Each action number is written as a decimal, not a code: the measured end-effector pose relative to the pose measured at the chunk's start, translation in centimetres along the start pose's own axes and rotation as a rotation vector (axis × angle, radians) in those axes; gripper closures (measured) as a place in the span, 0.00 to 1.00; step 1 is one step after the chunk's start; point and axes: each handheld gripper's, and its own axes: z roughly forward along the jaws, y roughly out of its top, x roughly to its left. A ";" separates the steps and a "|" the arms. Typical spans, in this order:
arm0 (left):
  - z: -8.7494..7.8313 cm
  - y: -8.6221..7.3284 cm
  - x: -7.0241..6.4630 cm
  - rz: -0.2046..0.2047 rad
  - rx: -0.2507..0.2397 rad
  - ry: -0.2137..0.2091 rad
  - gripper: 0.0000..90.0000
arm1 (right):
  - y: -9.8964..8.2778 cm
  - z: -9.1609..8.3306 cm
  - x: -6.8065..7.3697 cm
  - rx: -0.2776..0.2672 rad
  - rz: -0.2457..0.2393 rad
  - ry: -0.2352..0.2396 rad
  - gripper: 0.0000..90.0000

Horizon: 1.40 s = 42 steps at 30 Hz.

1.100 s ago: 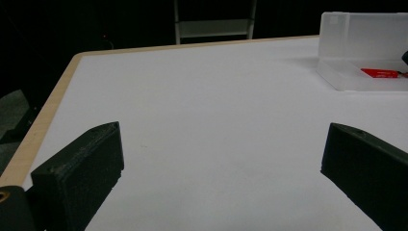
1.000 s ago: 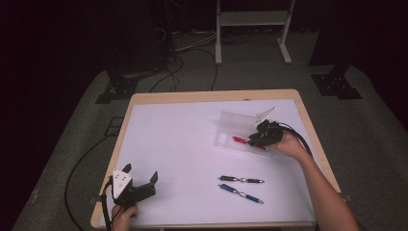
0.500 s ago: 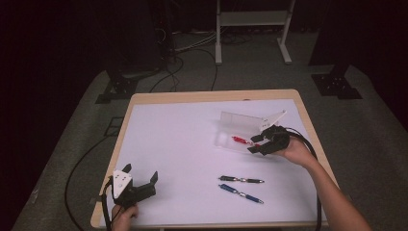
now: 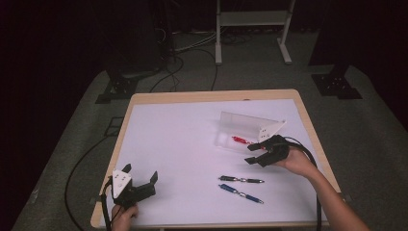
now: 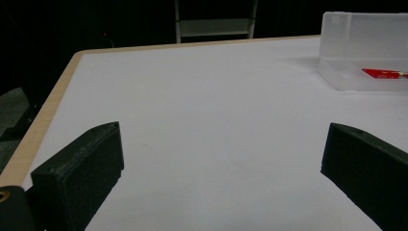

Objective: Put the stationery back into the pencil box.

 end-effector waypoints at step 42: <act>0.0 0.0 -0.1 0.001 0.002 0.001 0.00 | -2.1 2.6 5.2 0.044 -0.035 0.073 0.49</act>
